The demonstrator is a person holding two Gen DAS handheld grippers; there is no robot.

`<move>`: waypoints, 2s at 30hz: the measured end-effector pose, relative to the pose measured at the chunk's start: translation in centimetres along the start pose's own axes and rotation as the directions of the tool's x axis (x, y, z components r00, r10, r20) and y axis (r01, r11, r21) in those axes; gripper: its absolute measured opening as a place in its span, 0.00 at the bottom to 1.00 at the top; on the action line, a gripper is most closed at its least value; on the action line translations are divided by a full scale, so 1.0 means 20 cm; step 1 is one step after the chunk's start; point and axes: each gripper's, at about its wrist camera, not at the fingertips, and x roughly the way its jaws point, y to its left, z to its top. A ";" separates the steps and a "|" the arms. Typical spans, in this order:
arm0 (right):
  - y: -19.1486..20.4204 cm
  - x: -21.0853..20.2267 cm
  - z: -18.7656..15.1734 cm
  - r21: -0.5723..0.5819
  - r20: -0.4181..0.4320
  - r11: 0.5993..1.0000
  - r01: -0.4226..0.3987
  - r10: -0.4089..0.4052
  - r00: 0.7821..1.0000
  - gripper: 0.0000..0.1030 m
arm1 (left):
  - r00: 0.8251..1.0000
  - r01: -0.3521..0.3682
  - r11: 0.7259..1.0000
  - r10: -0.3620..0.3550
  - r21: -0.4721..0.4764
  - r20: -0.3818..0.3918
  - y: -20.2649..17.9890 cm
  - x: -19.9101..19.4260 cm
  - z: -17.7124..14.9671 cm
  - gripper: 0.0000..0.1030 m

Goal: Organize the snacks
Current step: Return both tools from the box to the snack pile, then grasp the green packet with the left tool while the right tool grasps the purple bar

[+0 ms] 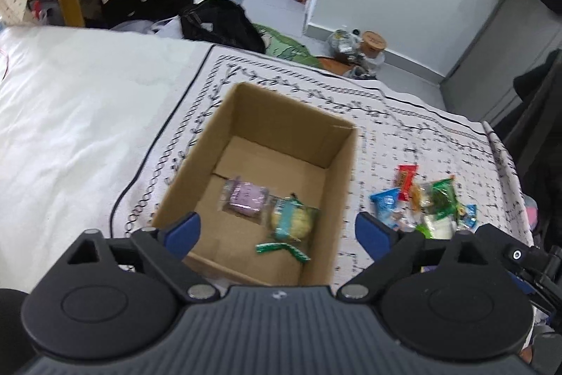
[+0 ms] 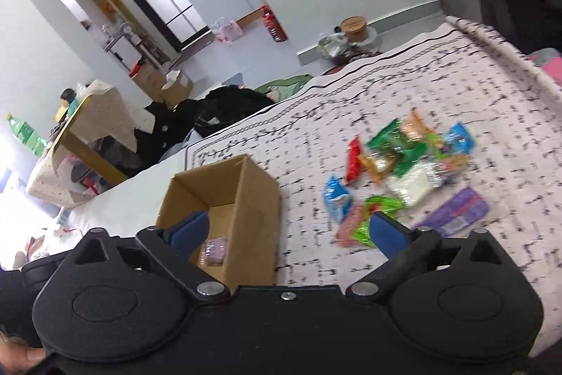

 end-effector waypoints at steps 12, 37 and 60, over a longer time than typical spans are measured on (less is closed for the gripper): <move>-0.24 -0.19 0.01 0.031 0.039 0.999 0.035 -0.036 0.999 1.00 | 0.997 0.070 0.996 -0.072 0.060 0.034 -0.26 -0.06 -0.06 1.00; -0.72 -0.19 -0.01 0.249 -0.002 0.964 0.093 -0.095 0.995 0.98 | 0.995 0.101 0.986 -0.101 0.133 -0.009 -0.61 0.07 -0.18 1.00; -0.87 0.27 -0.04 0.409 -0.148 0.902 0.134 -0.079 0.986 0.69 | 0.972 0.189 0.965 -0.157 0.181 -0.176 -0.76 0.62 -0.21 0.56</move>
